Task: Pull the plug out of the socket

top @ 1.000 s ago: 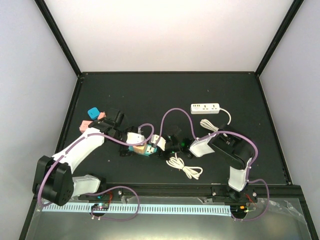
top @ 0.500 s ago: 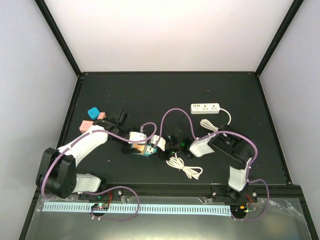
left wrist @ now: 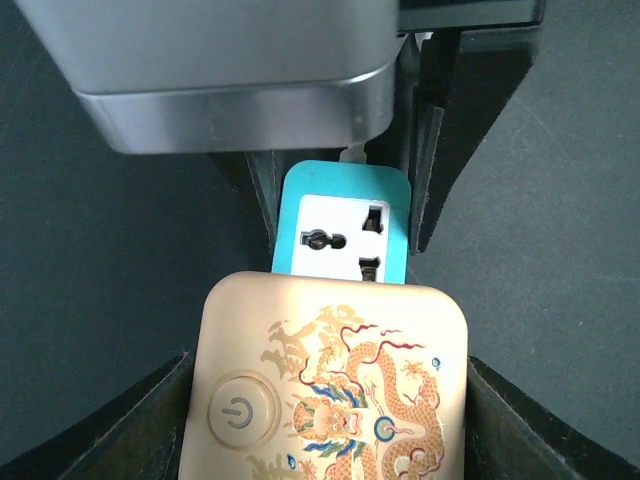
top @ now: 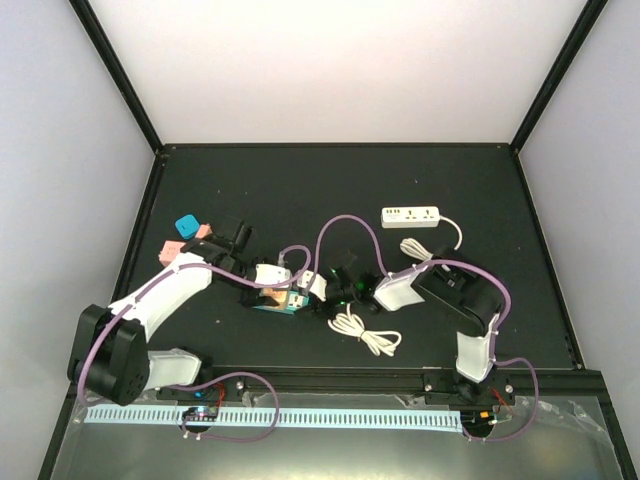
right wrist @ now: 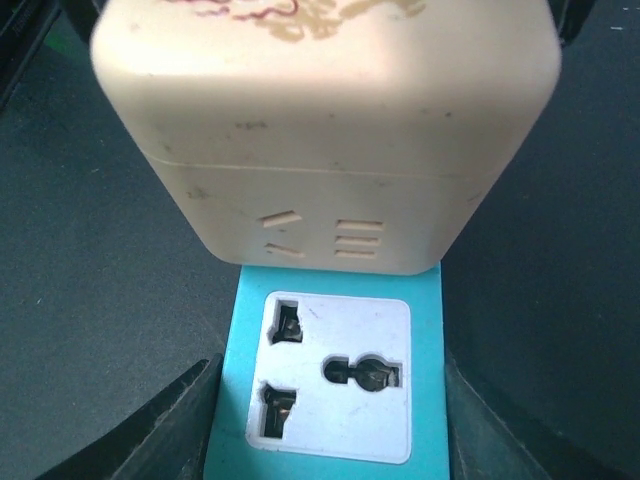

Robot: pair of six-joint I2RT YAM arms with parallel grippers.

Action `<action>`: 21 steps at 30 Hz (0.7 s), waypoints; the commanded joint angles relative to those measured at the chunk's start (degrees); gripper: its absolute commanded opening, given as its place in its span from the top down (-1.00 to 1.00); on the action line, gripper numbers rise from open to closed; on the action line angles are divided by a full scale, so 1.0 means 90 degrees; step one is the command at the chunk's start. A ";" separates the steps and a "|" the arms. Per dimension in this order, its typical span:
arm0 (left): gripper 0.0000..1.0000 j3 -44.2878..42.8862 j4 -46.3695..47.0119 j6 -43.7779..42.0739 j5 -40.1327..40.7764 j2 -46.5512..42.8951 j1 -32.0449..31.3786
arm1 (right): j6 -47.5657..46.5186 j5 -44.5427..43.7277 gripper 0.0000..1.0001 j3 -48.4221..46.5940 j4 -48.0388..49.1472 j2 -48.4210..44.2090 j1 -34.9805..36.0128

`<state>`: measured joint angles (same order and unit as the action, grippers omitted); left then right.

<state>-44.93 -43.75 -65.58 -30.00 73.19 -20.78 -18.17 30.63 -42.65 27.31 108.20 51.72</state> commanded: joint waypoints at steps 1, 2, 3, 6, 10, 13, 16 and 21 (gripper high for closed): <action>0.30 -0.0201 -0.0003 -0.0247 -0.0530 -0.0494 -0.0067 | -0.0048 -0.0286 0.98 -0.0071 -0.0619 0.0300 0.0034; 0.31 -0.0153 0.0014 -0.0297 -0.0554 -0.0590 -0.0074 | -0.0042 -0.0286 0.98 -0.0100 -0.0656 0.0323 0.0033; 0.33 -0.0102 0.0037 -0.0346 -0.0584 -0.0689 -0.0074 | -0.0041 -0.0295 0.98 -0.0117 -0.0688 0.0346 0.0034; 0.36 0.0112 0.0201 -0.0417 -0.0655 -0.0958 -0.0074 | -0.0048 -0.0365 0.98 -0.0182 -0.0784 0.0382 0.0034; 0.41 0.0133 0.0227 -0.0223 -0.0354 -0.0947 -0.0074 | -0.0070 -0.0445 0.98 -0.0193 -0.0825 0.0371 0.0034; 0.43 0.0065 -0.0001 -0.0257 -0.0166 -0.0765 -0.0070 | -0.0089 -0.0284 0.95 -0.0117 -0.0748 0.0302 0.0037; 0.42 0.0177 -0.0010 -0.0481 -0.0046 -0.0676 -0.0074 | -0.0069 -0.0072 0.37 0.0017 -0.0540 0.0193 0.0033; 0.42 0.0263 0.0056 -0.0413 -0.0106 -0.0590 -0.0084 | 0.0111 -0.0021 -0.26 0.0321 0.0027 -0.0089 0.0032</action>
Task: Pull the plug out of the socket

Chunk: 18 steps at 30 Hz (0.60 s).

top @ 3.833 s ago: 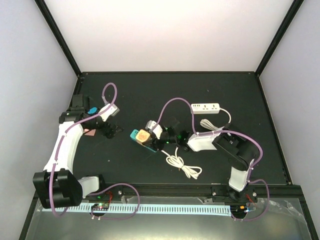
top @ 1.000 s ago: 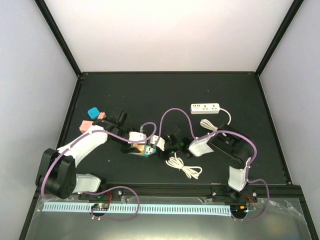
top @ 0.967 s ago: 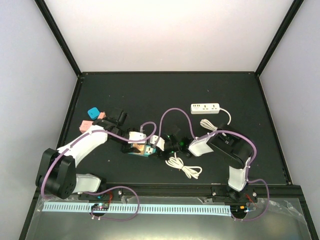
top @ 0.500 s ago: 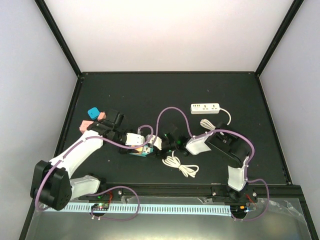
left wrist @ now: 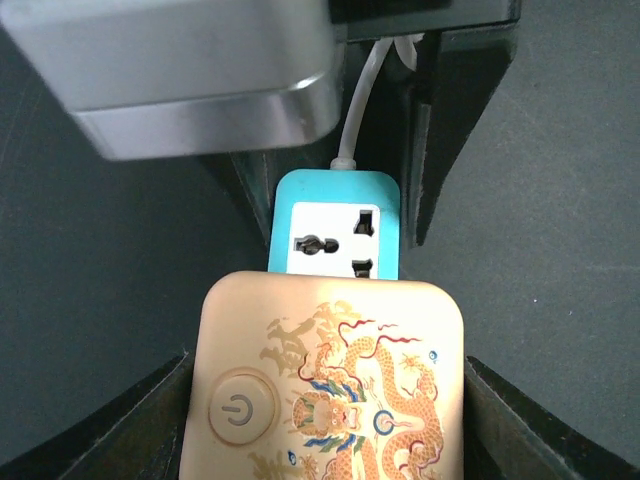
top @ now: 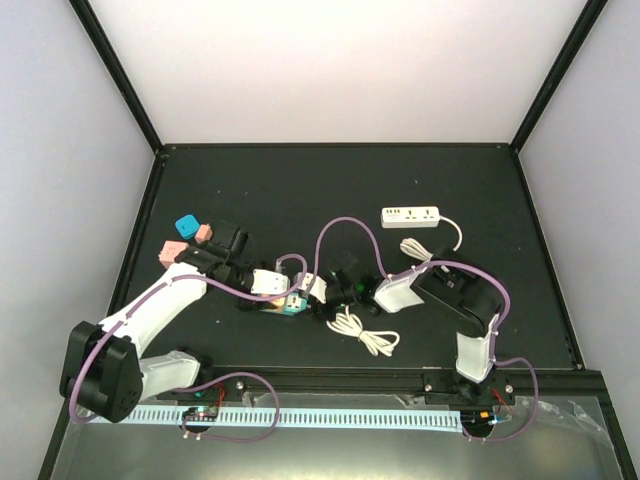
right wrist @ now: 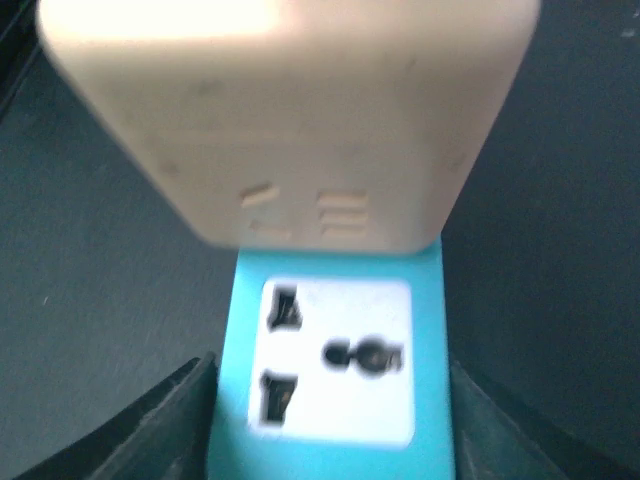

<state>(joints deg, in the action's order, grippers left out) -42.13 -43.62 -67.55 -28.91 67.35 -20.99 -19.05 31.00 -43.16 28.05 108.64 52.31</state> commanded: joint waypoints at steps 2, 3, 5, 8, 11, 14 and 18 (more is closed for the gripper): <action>0.41 0.0019 0.0175 -0.0122 -0.0284 0.0066 -0.0083 | 0.0291 -0.0047 -0.43 0.0489 0.0164 -0.0232 -0.0032; 0.42 0.0052 0.0250 -0.0093 -0.0334 0.0065 -0.0101 | 0.0344 -0.0022 -0.48 0.0559 0.0300 -0.0273 -0.0033; 0.41 0.0148 0.0483 0.0014 -0.0437 0.0058 -0.0184 | 0.0419 0.0074 -0.60 0.0665 0.0540 -0.0338 -0.0032; 0.41 0.0179 0.0659 0.0253 -0.0514 0.0071 -0.0365 | 0.0446 0.0120 -0.66 0.0768 0.0739 -0.0364 -0.0031; 0.40 0.0179 0.0798 0.0417 -0.0527 0.0125 -0.0480 | 0.0460 0.0045 -0.66 0.0826 0.0899 -0.0369 -0.0032; 0.41 0.0180 0.0917 0.0486 -0.0518 0.0165 -0.0544 | 0.0451 0.0129 -0.65 0.0810 0.0998 -0.0325 -0.0015; 0.40 0.0179 0.0994 0.0578 -0.0514 0.0244 -0.0648 | 0.0383 -0.0036 -0.55 0.0655 0.1199 -0.0102 0.0053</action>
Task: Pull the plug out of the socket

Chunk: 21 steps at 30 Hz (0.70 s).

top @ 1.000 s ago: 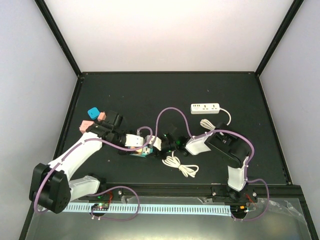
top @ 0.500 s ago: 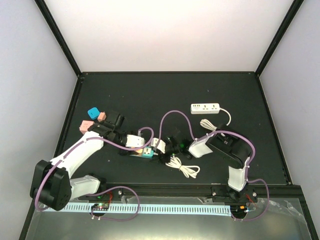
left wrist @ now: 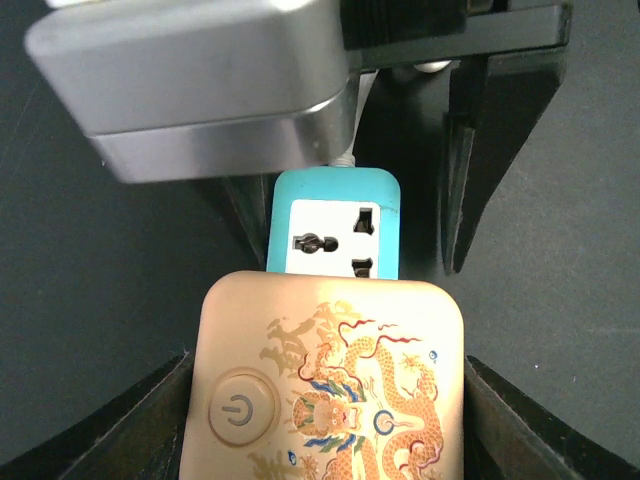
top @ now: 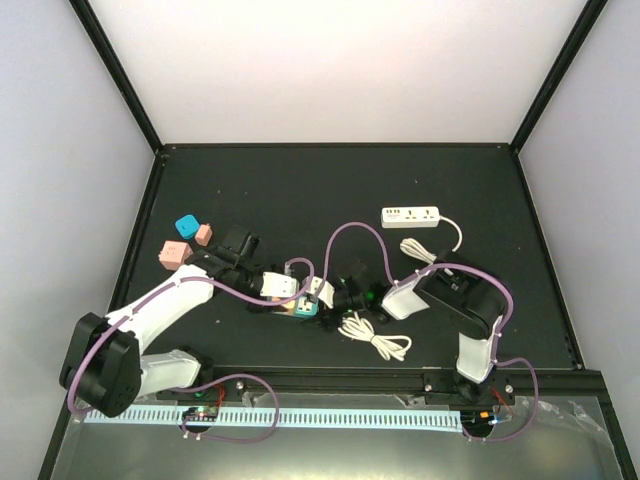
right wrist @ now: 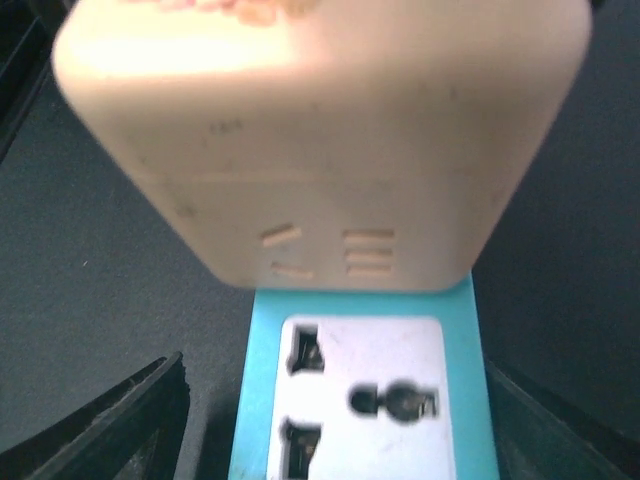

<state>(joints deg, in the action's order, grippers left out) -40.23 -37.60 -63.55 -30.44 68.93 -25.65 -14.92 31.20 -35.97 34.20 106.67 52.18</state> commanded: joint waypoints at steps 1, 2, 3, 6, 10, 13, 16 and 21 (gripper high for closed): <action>0.40 -0.0032 0.0324 0.0144 -0.0336 0.0076 -0.0153 | -0.0080 -0.0120 -0.51 -0.0174 0.0580 0.0178 0.0071; 0.40 -0.0032 0.0329 0.0147 -0.0322 0.0083 -0.0160 | -0.0084 -0.0147 -0.47 -0.0203 0.0634 0.0224 0.0078; 0.40 -0.0024 0.0323 0.0146 -0.0300 0.0082 -0.0174 | -0.0085 -0.0155 -0.45 -0.0232 0.0677 0.0270 0.0080; 0.40 -0.0018 0.0314 0.0147 -0.0254 0.0095 -0.0187 | -0.0043 -0.0141 -0.33 -0.0318 0.0766 0.0406 0.0098; 0.40 -0.0041 0.0309 0.0191 -0.0204 0.0143 -0.0192 | 0.0027 -0.0137 -0.25 -0.0305 0.0861 0.0499 0.0134; 0.35 -0.0061 0.0267 0.0159 -0.0134 0.0182 -0.0204 | 0.0119 -0.0174 -0.07 -0.0274 0.0965 0.0562 0.0137; 0.29 -0.0189 0.0098 0.0220 0.0095 0.0251 -0.0209 | 0.0101 -0.0228 0.25 -0.0245 0.0961 0.0593 0.0145; 0.00 -0.0225 -0.0101 0.0295 0.0307 0.0316 -0.0202 | 0.0060 -0.0294 0.49 -0.0213 0.0927 0.0617 0.0139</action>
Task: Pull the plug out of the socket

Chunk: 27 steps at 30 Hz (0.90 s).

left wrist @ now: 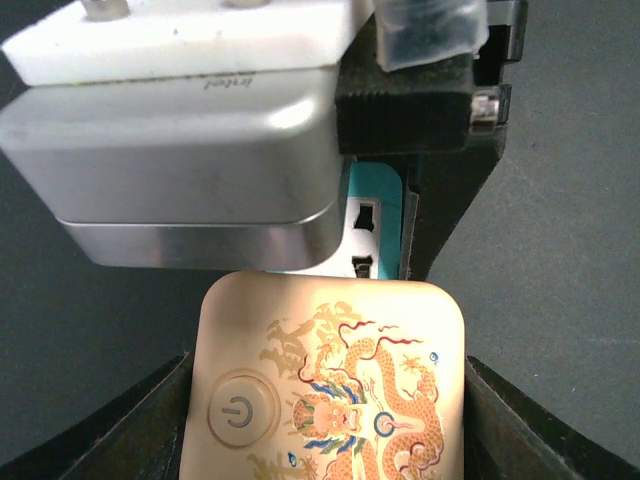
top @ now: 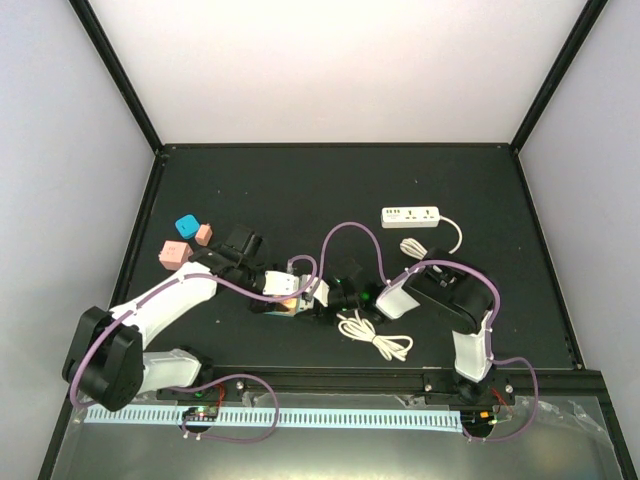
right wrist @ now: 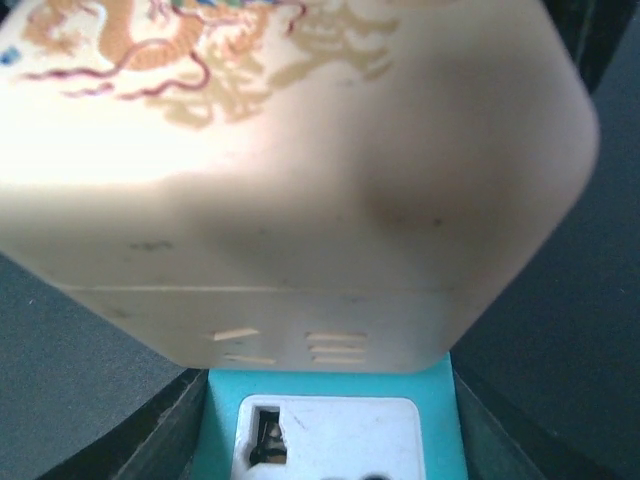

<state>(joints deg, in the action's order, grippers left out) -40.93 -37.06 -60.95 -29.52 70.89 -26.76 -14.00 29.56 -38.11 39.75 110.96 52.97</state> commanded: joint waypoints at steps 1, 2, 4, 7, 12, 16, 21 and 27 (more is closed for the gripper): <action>-0.09 -0.0123 -0.0143 0.0034 0.0212 0.0079 -0.0068 | -0.0037 -0.0111 0.54 0.0025 0.0307 0.0142 0.0052; -0.18 -0.0112 -0.0127 0.0042 0.0214 0.0052 -0.0072 | -0.0041 -0.0111 0.57 0.0025 0.0315 0.0137 0.0052; -0.35 -0.0084 -0.0094 0.0061 0.0230 0.0017 -0.0073 | -0.0035 -0.0112 0.64 0.0025 0.0307 0.0140 0.0059; -0.50 -0.0075 -0.0043 0.0073 0.0302 0.0075 -0.0072 | -0.0036 -0.0125 0.71 0.0040 0.0320 0.0132 0.0057; -0.87 -0.0147 -0.0114 0.0062 0.0343 0.0238 -0.0071 | -0.0051 -0.0160 0.84 0.0045 0.0313 0.0142 0.0049; -0.73 -0.0145 -0.0111 0.0043 0.0218 0.0238 -0.0089 | -0.0024 -0.0196 0.97 0.0018 0.0266 0.0166 0.0049; -0.31 -0.0140 -0.0099 -0.0001 0.0079 0.0143 -0.0117 | 0.0008 -0.0241 0.98 -0.0023 0.0200 0.0189 0.0052; 0.15 -0.0019 0.0036 -0.0139 0.0059 -0.0342 -0.0146 | -0.0044 -0.0238 0.98 -0.0089 0.0009 0.0241 0.0052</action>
<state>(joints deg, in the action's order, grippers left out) -40.91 -37.69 -60.86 -26.55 71.79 -27.44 -14.06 29.06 -38.09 40.05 111.11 53.08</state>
